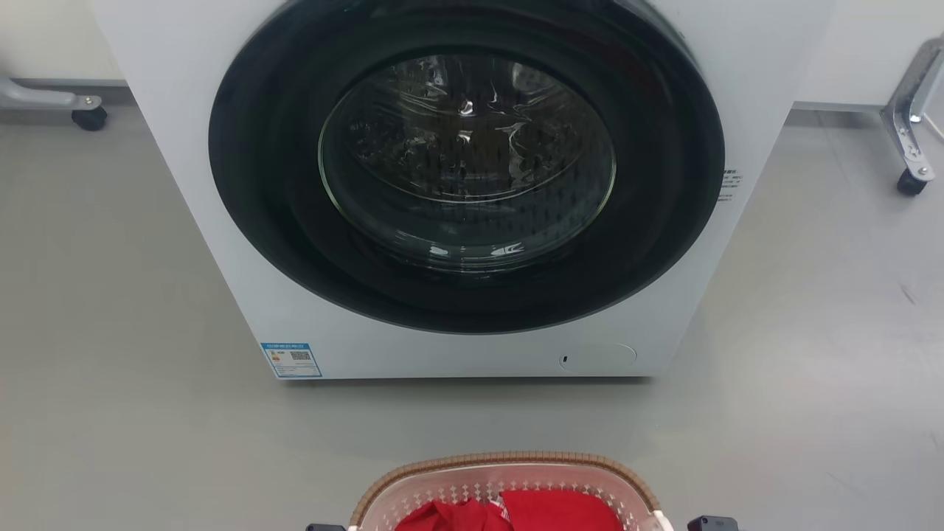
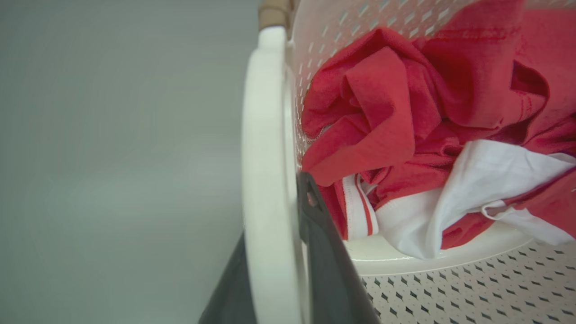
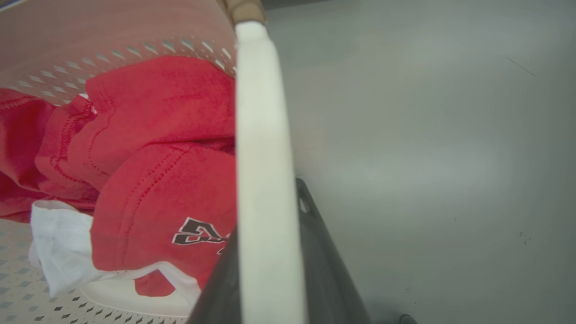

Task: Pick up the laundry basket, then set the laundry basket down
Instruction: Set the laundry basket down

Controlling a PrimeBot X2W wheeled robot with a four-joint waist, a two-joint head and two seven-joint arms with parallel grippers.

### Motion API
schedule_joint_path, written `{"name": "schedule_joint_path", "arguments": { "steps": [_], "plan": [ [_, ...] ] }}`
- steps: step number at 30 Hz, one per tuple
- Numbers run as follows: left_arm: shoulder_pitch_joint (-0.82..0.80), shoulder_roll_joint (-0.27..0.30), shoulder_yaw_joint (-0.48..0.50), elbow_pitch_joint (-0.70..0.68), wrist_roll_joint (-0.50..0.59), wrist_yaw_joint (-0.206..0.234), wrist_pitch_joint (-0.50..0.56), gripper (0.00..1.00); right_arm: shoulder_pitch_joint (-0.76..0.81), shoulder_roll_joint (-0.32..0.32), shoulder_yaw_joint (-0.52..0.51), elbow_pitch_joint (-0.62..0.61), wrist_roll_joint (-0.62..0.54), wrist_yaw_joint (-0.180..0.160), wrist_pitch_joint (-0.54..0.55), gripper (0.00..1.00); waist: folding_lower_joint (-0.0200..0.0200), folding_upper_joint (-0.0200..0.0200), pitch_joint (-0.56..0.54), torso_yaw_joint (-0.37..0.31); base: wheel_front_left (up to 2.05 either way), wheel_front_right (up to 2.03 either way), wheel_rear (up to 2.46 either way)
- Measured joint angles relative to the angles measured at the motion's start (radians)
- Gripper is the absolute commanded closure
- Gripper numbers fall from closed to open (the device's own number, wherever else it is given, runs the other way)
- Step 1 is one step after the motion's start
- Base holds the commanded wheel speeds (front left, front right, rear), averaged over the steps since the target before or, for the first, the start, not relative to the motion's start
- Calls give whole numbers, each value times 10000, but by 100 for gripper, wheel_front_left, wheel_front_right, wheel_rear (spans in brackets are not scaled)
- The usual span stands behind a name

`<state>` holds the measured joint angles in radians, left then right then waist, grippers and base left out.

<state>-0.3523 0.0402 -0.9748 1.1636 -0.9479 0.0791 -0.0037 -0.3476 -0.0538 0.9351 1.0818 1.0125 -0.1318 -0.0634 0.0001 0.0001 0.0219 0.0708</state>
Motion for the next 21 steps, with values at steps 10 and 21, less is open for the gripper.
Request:
{"name": "schedule_joint_path", "arguments": {
  "steps": [10,21],
  "plan": [
    [-1231,10,209,-2,-2,10,-247,100,-1365,-33,71,132,-27,-2,-205,100,1,0,958,13,0,0,0],
    [-2798,48,328,-8,63,86,-598,100,-3319,-119,86,240,-213,-2,-412,100,2,1,2605,34,0,0,0]
  ]
}}
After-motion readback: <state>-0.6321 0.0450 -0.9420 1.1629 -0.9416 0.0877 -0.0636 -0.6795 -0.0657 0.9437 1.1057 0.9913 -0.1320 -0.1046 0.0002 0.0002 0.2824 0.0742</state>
